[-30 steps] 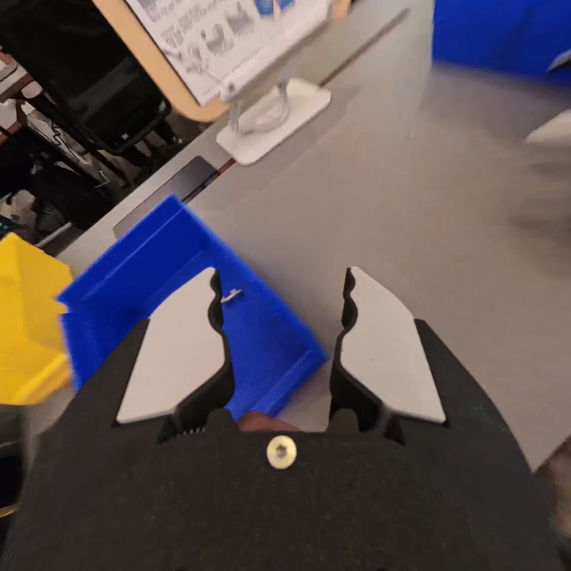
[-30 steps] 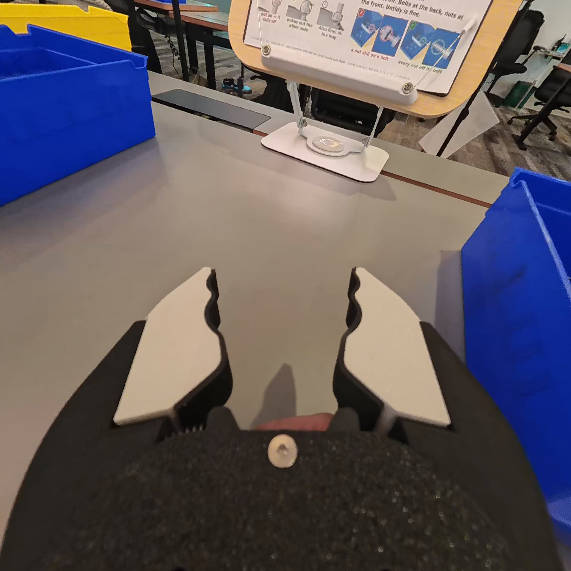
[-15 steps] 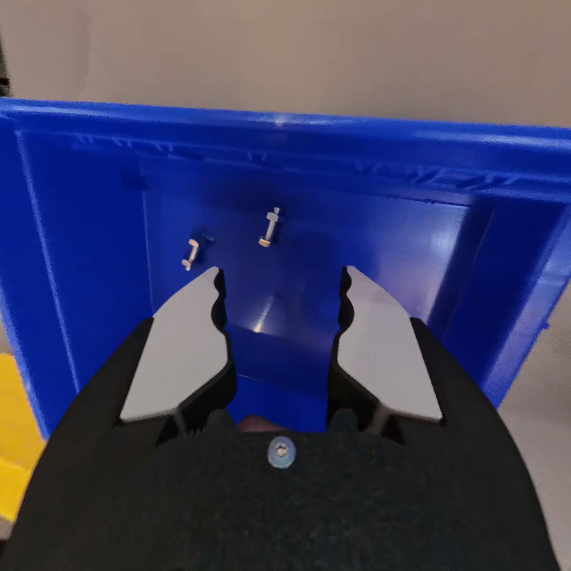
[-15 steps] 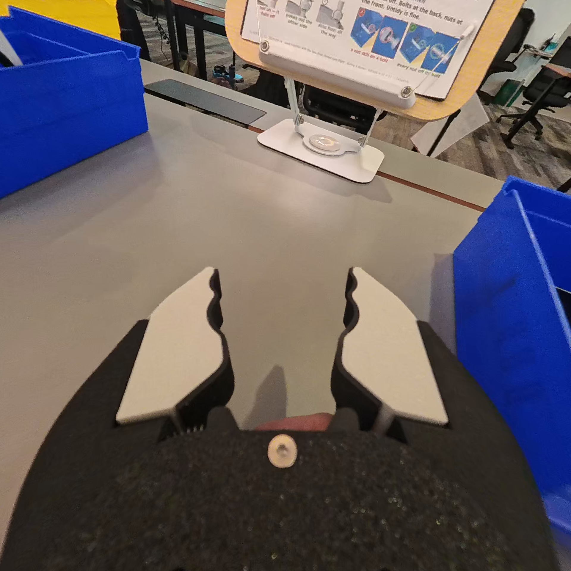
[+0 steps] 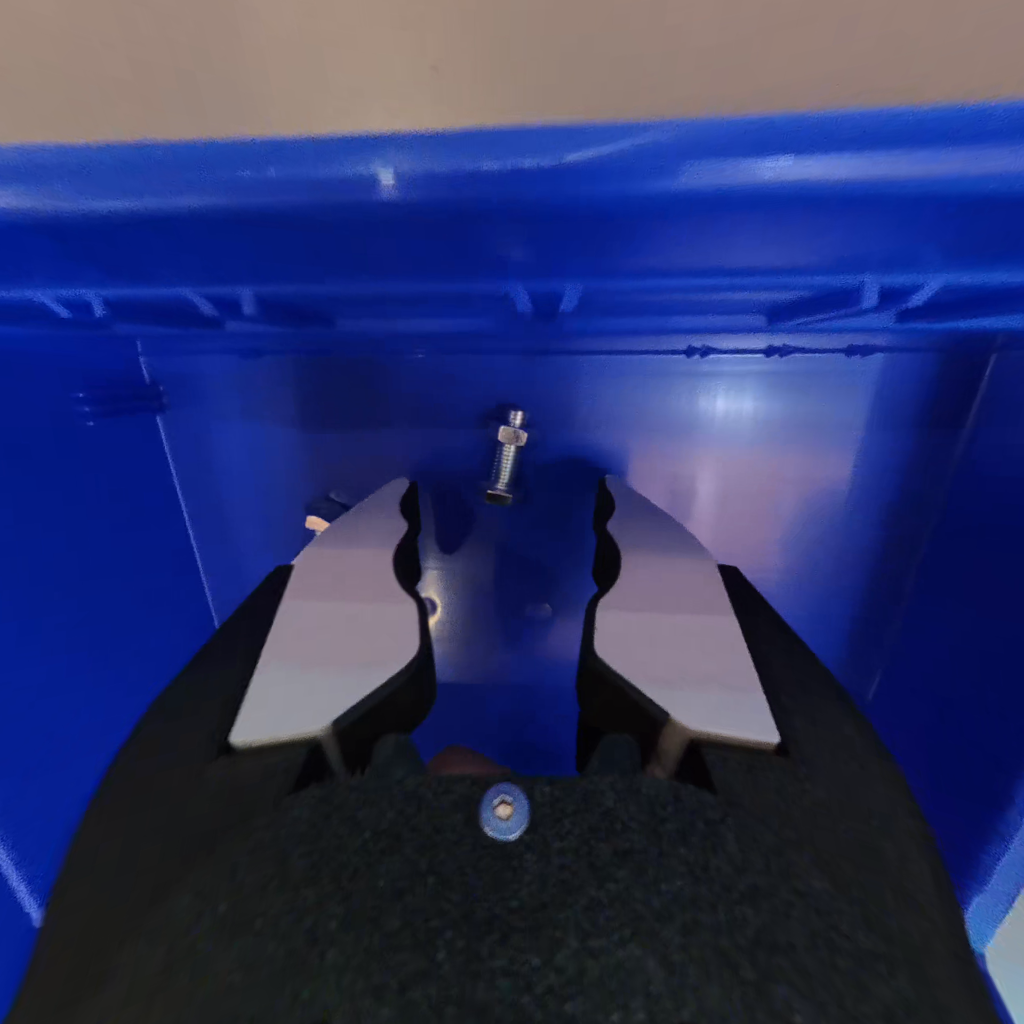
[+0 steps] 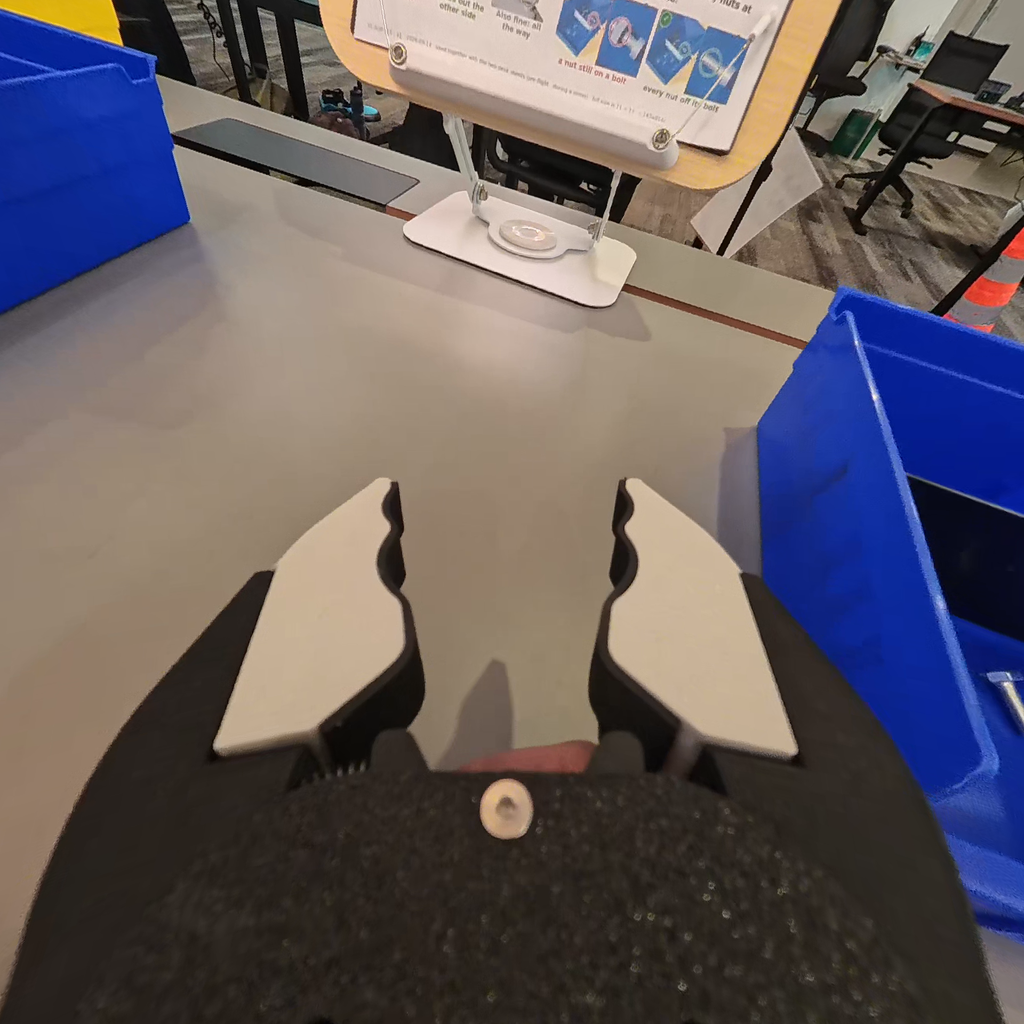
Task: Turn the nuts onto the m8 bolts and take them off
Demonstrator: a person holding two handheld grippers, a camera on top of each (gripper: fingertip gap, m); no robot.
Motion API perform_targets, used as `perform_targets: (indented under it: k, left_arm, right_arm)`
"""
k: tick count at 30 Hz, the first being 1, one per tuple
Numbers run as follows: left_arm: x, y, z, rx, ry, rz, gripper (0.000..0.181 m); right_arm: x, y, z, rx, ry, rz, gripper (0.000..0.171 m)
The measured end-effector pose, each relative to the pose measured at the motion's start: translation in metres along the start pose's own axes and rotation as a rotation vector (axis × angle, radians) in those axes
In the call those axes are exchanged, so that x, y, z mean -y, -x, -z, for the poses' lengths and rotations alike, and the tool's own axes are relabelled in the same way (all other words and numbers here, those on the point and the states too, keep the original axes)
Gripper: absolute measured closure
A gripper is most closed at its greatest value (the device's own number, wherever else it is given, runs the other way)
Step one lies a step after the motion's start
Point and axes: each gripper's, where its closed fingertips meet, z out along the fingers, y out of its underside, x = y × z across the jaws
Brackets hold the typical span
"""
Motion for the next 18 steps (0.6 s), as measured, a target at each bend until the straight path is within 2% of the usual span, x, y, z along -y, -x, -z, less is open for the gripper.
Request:
perform_targets:
  k: [2, 3, 4, 12, 18]
  left_arm:
    - [0.0, -0.009, 0.0, -0.044, -0.016, 0.008, 0.131]
    - [0.0, -0.011, 0.0, -0.056, -0.028, 0.01, 0.143]
    - [-0.001, -0.011, 0.0, -0.055, -0.029, -0.007, 0.164]
    - [0.0, -0.009, 0.0, -0.064, -0.001, 0.0, 0.165]
    - [-0.001, -0.008, 0.001, -0.019, -0.039, 0.05, 0.166]
  right_arm:
    - [0.001, 0.001, -0.002, 0.005, 0.002, 0.0, 0.099]
    - [0.002, 0.002, -0.002, 0.007, 0.001, 0.001, 0.099]
    - [0.002, 0.003, -0.003, 0.01, 0.001, 0.002, 0.099]
    - [0.004, 0.01, -0.004, 0.031, -0.004, 0.001, 0.105]
    - [0.004, 0.006, 0.003, 0.037, -0.012, -0.02, 0.109]
